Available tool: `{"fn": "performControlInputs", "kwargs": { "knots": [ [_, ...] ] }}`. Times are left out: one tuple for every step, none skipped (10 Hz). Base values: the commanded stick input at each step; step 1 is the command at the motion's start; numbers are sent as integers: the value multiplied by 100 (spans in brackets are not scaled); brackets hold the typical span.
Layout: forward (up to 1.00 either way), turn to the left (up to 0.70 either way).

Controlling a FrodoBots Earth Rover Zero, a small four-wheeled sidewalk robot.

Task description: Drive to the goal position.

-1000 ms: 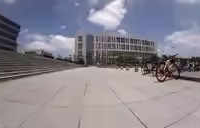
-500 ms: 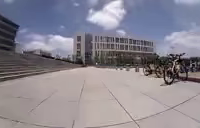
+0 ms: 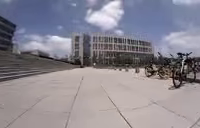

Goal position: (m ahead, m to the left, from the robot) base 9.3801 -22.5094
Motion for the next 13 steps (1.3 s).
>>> {"fn": "performControlInputs", "kwargs": {
  "knots": [
    [100,0],
    [100,-14],
    [100,-30],
    [100,-30],
    [100,-30],
    [100,-30],
    [100,-30],
    [100,-30],
    [100,-30],
    [100,0],
    [100,0],
    [100,0],
    [100,0]
  ]
}}
